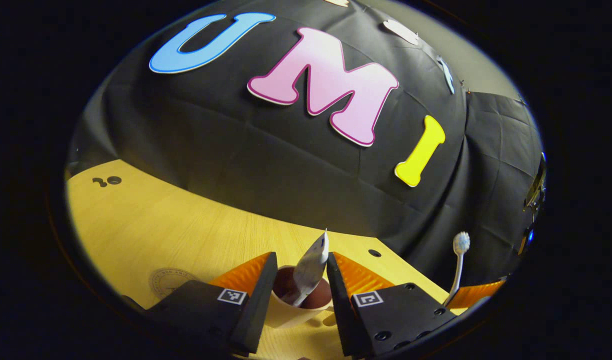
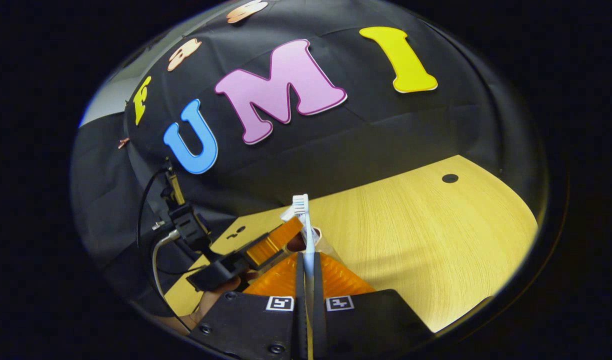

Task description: Put the toothbrush and toothpaste on the desktop into the cup, then pick up the cup and place it on the coaster on the desktop.

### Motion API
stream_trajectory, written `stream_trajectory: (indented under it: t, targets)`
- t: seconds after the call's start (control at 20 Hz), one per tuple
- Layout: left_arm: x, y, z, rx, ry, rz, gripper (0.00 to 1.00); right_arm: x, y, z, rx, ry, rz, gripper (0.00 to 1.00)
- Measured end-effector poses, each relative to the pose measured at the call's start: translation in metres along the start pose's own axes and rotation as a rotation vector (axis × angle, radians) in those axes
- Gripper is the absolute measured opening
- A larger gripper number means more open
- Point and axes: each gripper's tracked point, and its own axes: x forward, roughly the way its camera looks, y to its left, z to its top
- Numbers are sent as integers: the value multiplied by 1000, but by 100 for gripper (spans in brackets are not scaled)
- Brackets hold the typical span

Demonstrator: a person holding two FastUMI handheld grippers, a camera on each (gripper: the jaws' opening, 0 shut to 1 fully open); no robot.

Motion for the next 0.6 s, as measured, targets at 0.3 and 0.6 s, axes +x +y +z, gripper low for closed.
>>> stream_trajectory:
  t: [0.3,0.6]
  targets:
    - [-51,10,19,41,-17,4,65,28,34,53,4,-152,119,9]
    - [-114,48,-27,44,85,97,66,67,80,82,-157,-227,262,8]
